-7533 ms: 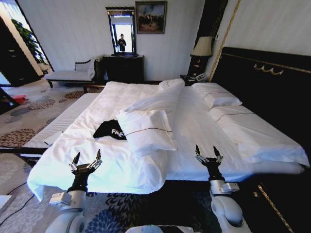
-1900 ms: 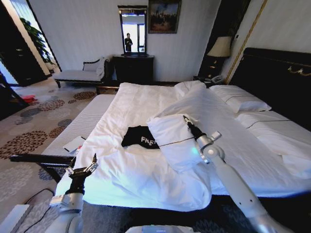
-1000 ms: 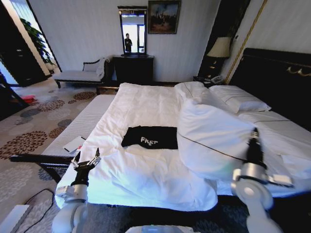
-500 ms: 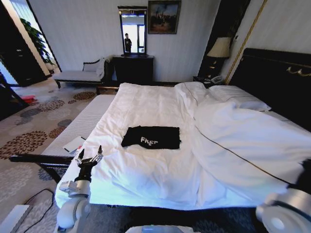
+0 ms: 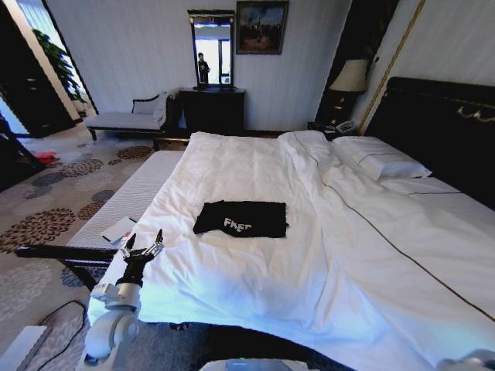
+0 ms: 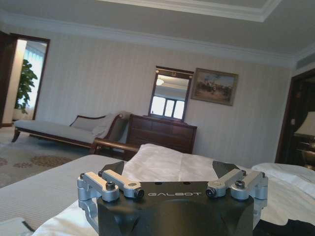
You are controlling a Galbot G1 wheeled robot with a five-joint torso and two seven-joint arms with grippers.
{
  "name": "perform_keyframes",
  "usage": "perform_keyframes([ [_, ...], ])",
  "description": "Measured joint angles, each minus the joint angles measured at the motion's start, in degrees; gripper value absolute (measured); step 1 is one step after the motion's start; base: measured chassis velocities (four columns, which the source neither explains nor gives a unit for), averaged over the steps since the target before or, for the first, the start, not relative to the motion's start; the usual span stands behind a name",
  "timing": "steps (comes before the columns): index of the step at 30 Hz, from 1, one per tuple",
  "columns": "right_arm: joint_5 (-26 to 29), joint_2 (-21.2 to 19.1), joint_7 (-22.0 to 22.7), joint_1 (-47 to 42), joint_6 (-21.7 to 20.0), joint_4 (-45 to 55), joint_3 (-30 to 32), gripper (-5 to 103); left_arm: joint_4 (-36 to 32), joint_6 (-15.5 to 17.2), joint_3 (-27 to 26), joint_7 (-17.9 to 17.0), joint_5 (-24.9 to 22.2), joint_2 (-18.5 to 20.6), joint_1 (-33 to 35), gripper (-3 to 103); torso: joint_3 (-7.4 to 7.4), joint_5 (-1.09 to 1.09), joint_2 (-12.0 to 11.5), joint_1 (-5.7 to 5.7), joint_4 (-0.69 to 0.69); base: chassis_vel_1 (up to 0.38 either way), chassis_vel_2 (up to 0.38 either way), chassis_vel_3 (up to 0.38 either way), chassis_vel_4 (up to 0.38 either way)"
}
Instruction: Fold the clothes on the bed.
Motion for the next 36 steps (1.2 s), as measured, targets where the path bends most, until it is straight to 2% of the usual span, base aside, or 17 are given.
perform_keyframes([
  [3, 0.12, -0.09, 2.94, 0.59, -0.63, -4.46, 0.51, 0, 0.55, 0.11, -0.09, 0.00, -0.98, 2.34, -0.50, 100, 0.00, 0.00, 0.00, 0.00, 0.00, 0.000, 0.000, 0.000, 0.000],
  [10, 1.68, -0.17, 5.44, 0.51, -1.48, -7.84, -0.03, 0, 1.30, 0.12, -0.06, -0.01, -2.20, 4.97, -1.21, 100, 0.00, -0.02, 0.00, 0.00, -0.01, 0.000, 0.000, 0.000, 0.000],
  [14, 6.38, -0.22, 7.04, 0.60, -3.00, -12.49, 1.44, 0, 1.95, 0.18, 0.27, -0.01, -3.23, 6.08, -2.06, 100, 0.00, 0.00, 0.00, 0.01, 0.00, 0.000, 0.000, 0.000, 0.000],
  [19, 8.63, -0.27, 6.80, 0.93, -3.00, -19.72, 3.37, 0, 2.62, 0.04, 0.69, 0.02, -3.41, 6.67, -2.33, 100, 0.00, 0.01, 0.00, 0.01, 0.05, 0.000, 0.000, 0.000, 0.000],
  [24, 10.40, -0.36, 4.49, 0.77, -1.01, -27.28, 4.12, 0, 3.05, -0.08, 1.05, 0.08, -3.59, 7.33, -2.67, 100, 0.00, 0.01, 0.00, 0.01, 0.08, 0.000, 0.000, 0.000, 0.000],
  [26, 11.25, -0.37, 3.06, 0.60, 0.51, -30.84, 4.17, 0, 3.17, -0.08, 1.30, 0.12, -3.60, 7.58, -2.80, 100, 0.00, 0.01, -0.01, 0.02, 0.05, 0.000, 0.000, 0.000, 0.000],
  [32, 11.80, -0.36, 2.44, 0.94, 1.24, -32.79, 3.32, 0, 3.38, -0.09, 1.33, 0.15, -3.54, 7.64, -2.80, 100, 0.00, -0.01, 0.00, 0.01, -0.01, 0.000, 0.000, 0.000, 0.000],
  [35, 11.30, -0.31, 2.94, 1.50, 0.65, -32.19, 2.57, 0, 3.60, -0.10, 1.34, 0.19, -3.49, 7.75, -2.82, 100, 0.00, -0.01, 0.00, 0.01, -0.08, 0.000, 0.000, 0.000, 0.000],
  [36, 10.69, -0.25, 3.68, 1.70, -0.07, -31.47, 1.99, 5, 3.73, -0.11, 1.32, 0.20, -3.49, 7.80, -2.86, 100, 0.00, -0.02, 0.00, 0.00, -0.16, 0.000, 0.000, 0.000, 0.000],
])
